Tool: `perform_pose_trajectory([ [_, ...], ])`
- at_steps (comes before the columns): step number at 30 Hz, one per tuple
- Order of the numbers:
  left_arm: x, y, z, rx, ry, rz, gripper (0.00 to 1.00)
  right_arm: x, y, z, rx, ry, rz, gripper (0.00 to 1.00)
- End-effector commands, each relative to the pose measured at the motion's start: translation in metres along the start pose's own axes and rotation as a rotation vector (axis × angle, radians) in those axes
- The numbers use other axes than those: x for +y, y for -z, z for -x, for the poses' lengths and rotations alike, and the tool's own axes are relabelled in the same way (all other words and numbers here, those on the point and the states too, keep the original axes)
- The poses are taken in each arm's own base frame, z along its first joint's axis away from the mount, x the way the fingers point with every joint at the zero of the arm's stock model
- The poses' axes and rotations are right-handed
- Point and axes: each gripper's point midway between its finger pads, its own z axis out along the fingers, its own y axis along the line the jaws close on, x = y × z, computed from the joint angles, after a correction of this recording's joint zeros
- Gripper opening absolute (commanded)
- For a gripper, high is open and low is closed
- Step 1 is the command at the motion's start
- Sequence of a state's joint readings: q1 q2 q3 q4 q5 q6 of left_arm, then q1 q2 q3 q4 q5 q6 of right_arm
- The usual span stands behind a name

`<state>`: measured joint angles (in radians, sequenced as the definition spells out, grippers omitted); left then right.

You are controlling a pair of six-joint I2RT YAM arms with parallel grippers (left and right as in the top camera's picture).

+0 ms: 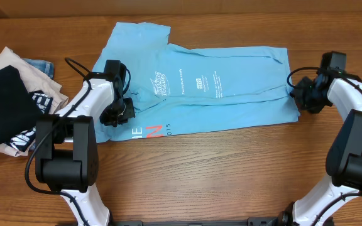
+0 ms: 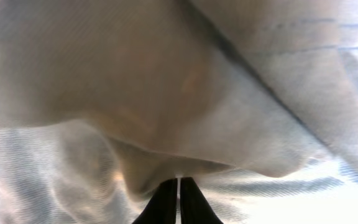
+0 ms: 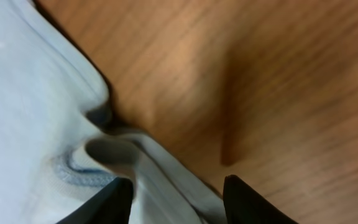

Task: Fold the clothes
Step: 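Grasp the T-shirt's right hem corner with the right gripper, then move the left gripper up to the top-left shoulder corner and grasp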

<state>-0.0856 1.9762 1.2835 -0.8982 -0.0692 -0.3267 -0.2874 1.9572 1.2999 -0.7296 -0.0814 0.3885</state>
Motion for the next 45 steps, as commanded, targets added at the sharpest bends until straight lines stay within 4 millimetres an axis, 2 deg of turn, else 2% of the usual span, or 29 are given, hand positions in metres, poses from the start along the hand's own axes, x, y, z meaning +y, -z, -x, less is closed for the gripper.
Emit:
perform_pose_trajectory([
  [1,0.017,0.004,-0.005,-0.003,0.036,0.085,0.07,-0.011,0.016,-0.011,0.056,-0.005,-0.021,0.51],
  [6,0.019,0.004,-0.01,0.016,0.043,0.091,0.09,-0.02,0.015,-0.036,0.152,0.073,-0.057,0.51],
  [9,0.02,0.004,-0.015,0.035,0.051,0.098,0.12,-0.017,0.011,-0.045,0.174,0.092,-0.045,0.51],
  [11,0.022,0.004,-0.019,0.053,0.048,0.105,0.13,-0.009,0.01,-0.055,0.206,0.131,0.004,0.5],
  [13,0.023,0.005,-0.022,0.064,0.047,0.109,0.13,-0.008,0.009,-0.058,0.214,0.146,0.0,0.38],
  [14,0.023,0.005,-0.022,0.066,0.047,0.11,0.13,-0.009,0.008,-0.059,0.217,0.146,-0.006,0.25],
  [16,0.025,0.005,-0.026,0.081,0.045,0.116,0.13,-0.018,0.01,-0.062,0.228,0.142,-0.05,0.09],
  [18,0.026,0.005,-0.028,0.089,0.044,0.123,0.13,-0.03,0.012,-0.065,0.238,0.122,-0.112,0.04],
  [19,0.028,0.006,-0.031,0.1,0.042,0.132,0.13,-0.039,0.013,-0.066,0.244,0.098,-0.154,0.04],
  [20,0.03,0.007,-0.035,0.116,0.04,0.144,0.12,-0.058,0.019,-0.071,0.255,0.037,-0.255,0.04],
  [23,0.035,0.007,-0.046,0.158,0.048,0.165,0.11,-0.079,0.028,-0.081,0.291,-0.022,-0.355,0.04],
  [26,0.043,0.005,-0.066,0.226,0.077,0.195,0.09,-0.089,0.038,-0.097,0.367,-0.03,-0.399,0.04],
  [28,0.049,0.0,-0.085,0.282,0.094,0.22,0.05,-0.096,0.044,-0.104,0.396,-0.023,-0.437,0.04],
  [32,0.059,-0.013,-0.117,0.362,0.112,0.259,0.04,-0.103,0.051,-0.111,0.427,-0.015,-0.477,0.04],
  [36,0.065,-0.025,-0.139,0.401,0.121,0.278,0.05,-0.102,0.05,-0.11,0.425,-0.015,-0.476,0.04],
  [38,0.066,-0.028,-0.142,0.405,0.124,0.281,0.04,-0.102,0.05,-0.109,0.421,-0.015,-0.474,0.05],
  [41,0.061,-0.026,-0.131,0.345,0.13,0.255,0.04,-0.102,0.049,-0.108,0.414,-0.016,-0.471,0.05],
  [42,0.06,-0.021,-0.126,0.316,0.135,0.24,0.04,-0.101,0.049,-0.108,0.413,-0.016,-0.47,0.05],
  [45,0.056,0.011,-0.107,0.162,0.156,0.174,0.04,-0.101,0.048,-0.107,0.41,-0.016,-0.469,0.06],
])
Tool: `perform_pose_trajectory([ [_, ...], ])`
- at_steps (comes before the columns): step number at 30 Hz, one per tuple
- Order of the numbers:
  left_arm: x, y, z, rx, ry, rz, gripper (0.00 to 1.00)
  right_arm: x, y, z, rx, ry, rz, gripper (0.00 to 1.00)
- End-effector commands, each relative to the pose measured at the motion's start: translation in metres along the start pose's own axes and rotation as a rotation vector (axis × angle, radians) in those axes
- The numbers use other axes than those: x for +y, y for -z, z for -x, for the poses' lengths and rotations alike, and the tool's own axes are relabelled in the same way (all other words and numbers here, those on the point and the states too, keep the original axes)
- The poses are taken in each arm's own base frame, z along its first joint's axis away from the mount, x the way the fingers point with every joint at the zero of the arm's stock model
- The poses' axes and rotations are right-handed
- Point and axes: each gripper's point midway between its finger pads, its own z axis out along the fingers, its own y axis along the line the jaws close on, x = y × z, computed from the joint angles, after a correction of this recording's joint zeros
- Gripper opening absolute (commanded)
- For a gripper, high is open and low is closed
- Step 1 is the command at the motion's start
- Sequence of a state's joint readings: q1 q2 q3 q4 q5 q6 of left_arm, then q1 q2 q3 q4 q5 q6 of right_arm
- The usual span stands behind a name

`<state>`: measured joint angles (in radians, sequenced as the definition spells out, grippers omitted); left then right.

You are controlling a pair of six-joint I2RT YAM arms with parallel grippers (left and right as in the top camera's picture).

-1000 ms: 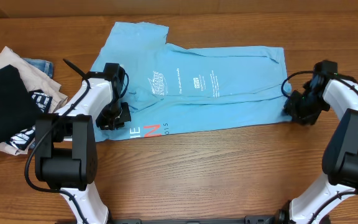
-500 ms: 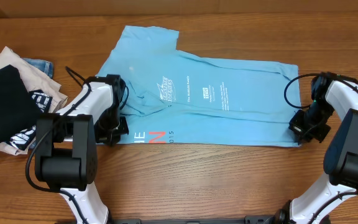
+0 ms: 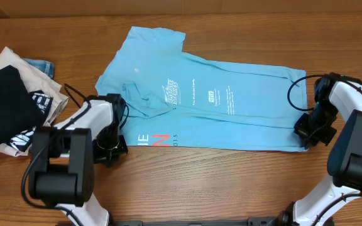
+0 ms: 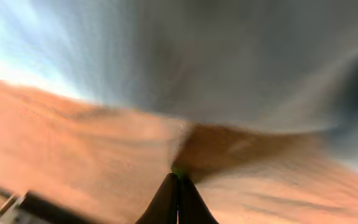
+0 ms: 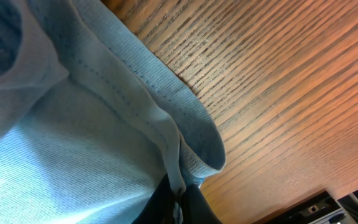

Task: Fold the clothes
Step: 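Move the left gripper up to the top-left shoulder corner and grasp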

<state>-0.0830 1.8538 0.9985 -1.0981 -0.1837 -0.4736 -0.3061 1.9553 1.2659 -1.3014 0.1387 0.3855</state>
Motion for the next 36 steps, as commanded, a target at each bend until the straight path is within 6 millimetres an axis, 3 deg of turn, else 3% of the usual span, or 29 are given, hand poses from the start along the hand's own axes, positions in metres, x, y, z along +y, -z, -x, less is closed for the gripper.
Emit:
perform_pose_trajectory([
  [1,-0.001,0.042,0.014,-0.192,0.073,-0.125,0.04,-0.005,0.006,0.003,-0.038,-0.016,-0.008,0.06],
  [4,-0.003,0.079,0.034,-0.382,0.106,-0.222,0.09,-0.005,0.006,0.004,-0.041,-0.016,-0.006,0.06],
  [6,-0.009,0.083,0.047,-0.429,0.111,-0.245,0.11,-0.005,0.006,0.004,-0.042,-0.017,-0.006,0.07],
  [9,-0.016,0.073,0.06,-0.445,0.115,-0.246,0.11,-0.005,0.006,0.004,-0.042,-0.016,-0.007,0.06],
  [11,-0.02,0.052,0.072,-0.423,0.117,-0.2,0.09,-0.005,0.006,0.004,-0.042,-0.016,-0.006,0.06],
  [14,-0.022,0.034,0.077,-0.388,0.117,-0.168,0.09,-0.005,0.006,0.004,-0.044,-0.016,-0.006,0.06],
  [19,-0.009,0.007,0.066,-0.282,0.122,-0.09,0.08,-0.005,0.007,0.005,-0.045,-0.016,-0.005,0.07],
  [27,0.042,-0.019,-0.004,0.059,0.229,0.033,0.04,-0.006,0.006,0.002,-0.032,-0.014,-0.011,0.07],
  [32,0.043,-0.017,0.0,0.049,0.258,0.003,0.04,-0.007,0.006,-0.006,-0.001,-0.011,-0.009,0.07],
  [36,0.036,0.004,0.016,-0.039,0.26,-0.086,0.04,-0.002,0.01,-0.008,0.001,-0.006,0.025,0.07],
])
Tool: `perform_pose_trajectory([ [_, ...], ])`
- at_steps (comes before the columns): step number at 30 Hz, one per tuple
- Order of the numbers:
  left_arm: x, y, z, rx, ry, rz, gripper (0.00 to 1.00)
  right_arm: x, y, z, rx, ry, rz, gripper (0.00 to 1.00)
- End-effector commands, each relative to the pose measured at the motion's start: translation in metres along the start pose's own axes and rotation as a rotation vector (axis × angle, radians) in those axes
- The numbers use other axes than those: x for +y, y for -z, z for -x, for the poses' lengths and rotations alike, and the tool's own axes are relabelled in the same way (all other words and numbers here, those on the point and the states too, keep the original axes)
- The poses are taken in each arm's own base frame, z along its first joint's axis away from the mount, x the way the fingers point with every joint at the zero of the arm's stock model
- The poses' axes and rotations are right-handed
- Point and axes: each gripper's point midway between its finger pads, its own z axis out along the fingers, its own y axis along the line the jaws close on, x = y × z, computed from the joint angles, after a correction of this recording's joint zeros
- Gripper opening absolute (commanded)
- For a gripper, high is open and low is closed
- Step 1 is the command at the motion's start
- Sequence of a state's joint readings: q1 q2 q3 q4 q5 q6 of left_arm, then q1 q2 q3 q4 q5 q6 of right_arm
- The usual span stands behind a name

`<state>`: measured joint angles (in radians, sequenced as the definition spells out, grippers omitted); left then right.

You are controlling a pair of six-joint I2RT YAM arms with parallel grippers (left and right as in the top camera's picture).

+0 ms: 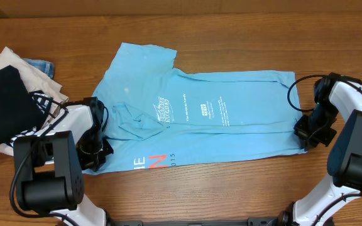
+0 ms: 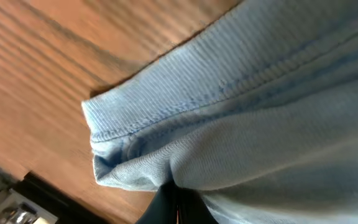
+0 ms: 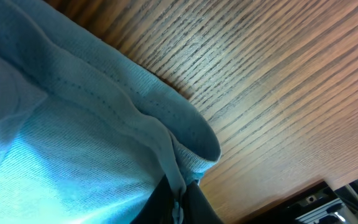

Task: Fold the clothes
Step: 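Move the left gripper up to the top-left shoulder corner and grasp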

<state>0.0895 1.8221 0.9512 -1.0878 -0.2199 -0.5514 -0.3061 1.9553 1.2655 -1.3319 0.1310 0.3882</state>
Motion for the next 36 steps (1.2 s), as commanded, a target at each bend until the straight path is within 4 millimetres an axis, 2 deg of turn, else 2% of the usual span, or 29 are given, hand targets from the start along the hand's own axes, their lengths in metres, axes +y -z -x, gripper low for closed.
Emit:
perform_pose_trajectory([
  [1,-0.01,0.034,0.02,-0.129,0.024,-0.123,0.05,0.001,0.015,0.001,-0.054,-0.009,0.047,0.07],
  [2,-0.01,0.056,0.028,-0.212,0.018,-0.168,0.08,0.001,0.024,0.003,-0.095,-0.014,0.071,0.11],
  [3,-0.009,0.068,0.031,-0.256,0.017,-0.192,0.09,0.001,0.029,0.003,-0.114,-0.016,0.08,0.17],
  [6,-0.005,0.098,0.039,-0.361,0.012,-0.245,0.15,0.0,0.043,0.005,-0.162,-0.021,0.103,0.46],
  [7,-0.004,0.112,0.042,-0.412,0.011,-0.27,0.21,-0.001,0.047,0.005,-0.176,-0.023,0.11,0.49],
  [11,0.0,0.14,0.048,-0.523,0.026,-0.33,0.44,-0.002,0.058,0.005,-0.214,-0.027,0.129,0.49],
  [12,-0.003,0.146,0.05,-0.544,0.012,-0.353,0.45,-0.002,0.062,0.007,-0.235,-0.029,0.139,0.49],
  [14,-0.023,0.162,0.055,-0.602,-0.094,-0.456,0.47,0.002,0.074,0.014,-0.282,-0.026,0.171,0.45],
  [18,-0.055,0.205,0.068,-0.747,-0.26,-0.631,0.56,0.042,0.102,0.017,-0.322,0.175,0.386,0.44],
  [20,-0.062,0.227,0.074,-0.794,-0.284,-0.683,0.62,0.054,0.114,0.016,-0.337,0.232,0.458,0.45],
  [24,-0.073,0.257,0.097,-0.821,-0.316,-0.701,0.63,0.059,0.125,0.018,-0.364,0.266,0.483,0.46],
  [27,-0.083,0.266,0.115,-0.811,-0.333,-0.694,0.65,0.059,0.125,0.018,-0.367,0.277,0.482,0.48],
  [30,-0.108,0.271,0.146,-0.793,-0.391,-0.706,0.72,0.059,0.125,0.018,-0.367,0.277,0.482,0.49],
  [36,-0.146,0.249,0.192,-0.727,-0.403,-0.708,0.73,0.058,0.124,0.017,-0.364,0.28,0.48,0.49],
])
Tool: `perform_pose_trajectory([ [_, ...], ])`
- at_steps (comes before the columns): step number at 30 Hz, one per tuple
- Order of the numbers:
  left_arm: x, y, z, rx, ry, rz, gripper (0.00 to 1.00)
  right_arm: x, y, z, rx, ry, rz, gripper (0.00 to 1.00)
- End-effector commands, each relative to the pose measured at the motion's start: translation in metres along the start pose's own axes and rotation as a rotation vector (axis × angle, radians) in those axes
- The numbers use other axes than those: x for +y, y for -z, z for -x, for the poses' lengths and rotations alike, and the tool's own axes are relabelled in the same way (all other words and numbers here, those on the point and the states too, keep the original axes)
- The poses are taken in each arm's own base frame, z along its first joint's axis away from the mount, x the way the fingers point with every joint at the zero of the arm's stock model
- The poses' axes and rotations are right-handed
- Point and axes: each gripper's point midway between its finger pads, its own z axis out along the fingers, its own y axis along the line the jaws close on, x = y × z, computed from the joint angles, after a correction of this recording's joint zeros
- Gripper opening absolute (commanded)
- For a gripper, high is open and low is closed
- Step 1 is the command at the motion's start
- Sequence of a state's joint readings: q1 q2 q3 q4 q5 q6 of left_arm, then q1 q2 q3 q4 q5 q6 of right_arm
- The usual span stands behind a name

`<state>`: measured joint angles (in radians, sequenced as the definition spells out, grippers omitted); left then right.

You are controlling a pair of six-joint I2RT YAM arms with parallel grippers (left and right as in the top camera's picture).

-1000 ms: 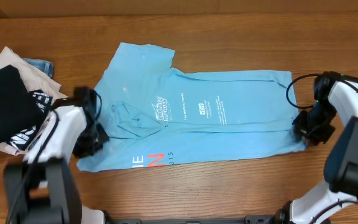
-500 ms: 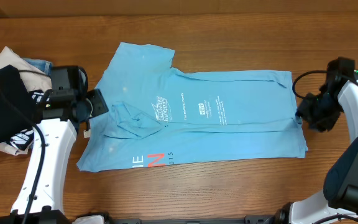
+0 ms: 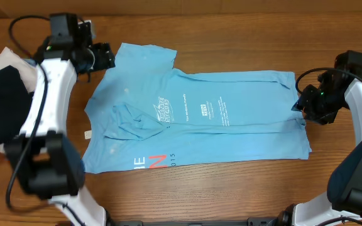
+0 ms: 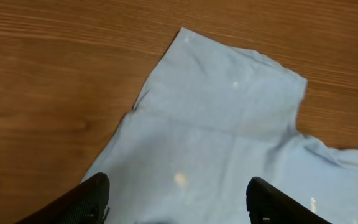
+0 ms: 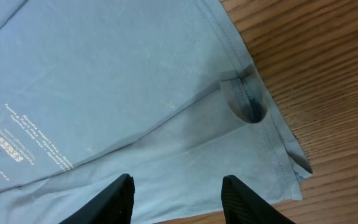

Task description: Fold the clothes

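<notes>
A light blue T-shirt lies spread across the wooden table, its long body folded over itself and red letters showing near the front left. My left gripper hangs open at the far left, over the shirt's sleeve, with nothing between its fingers. My right gripper is open too, above the shirt's right hem, where a small fold puckers. In the right wrist view the fingers stand wide apart over flat cloth.
A pile of other clothes lies at the left edge: a black garment on top of beige ones. A small white tag lies on the wood beside the shirt's left side. Bare table runs along the front.
Both grippers were shut on the shirt's front corners, low on the table. Now both are open and lifted. The left one is at the far sleeve, the right one beside the right hem. The shirt lies as before.
My left gripper was first shut on cloth at the shirt's left middle, the right open at the right hem. Then both were shut on the front edge, the shirt shifted right and nearer. Then it lay further left, flatter. Now it is released.
</notes>
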<state>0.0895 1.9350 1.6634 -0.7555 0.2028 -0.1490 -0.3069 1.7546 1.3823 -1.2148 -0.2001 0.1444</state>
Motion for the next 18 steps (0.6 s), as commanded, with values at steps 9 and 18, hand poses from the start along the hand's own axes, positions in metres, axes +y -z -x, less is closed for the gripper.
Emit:
perform_pose_trajectory([
  [9,0.015,-0.106,-0.004,0.093,-0.039,-0.038,0.76,0.007,0.017,0.005,-0.048,0.027,0.021,0.49],
  [18,0.019,-0.144,-0.003,0.055,-0.054,-0.046,0.76,0.006,0.016,0.002,-0.037,0.024,0.019,0.49],
])
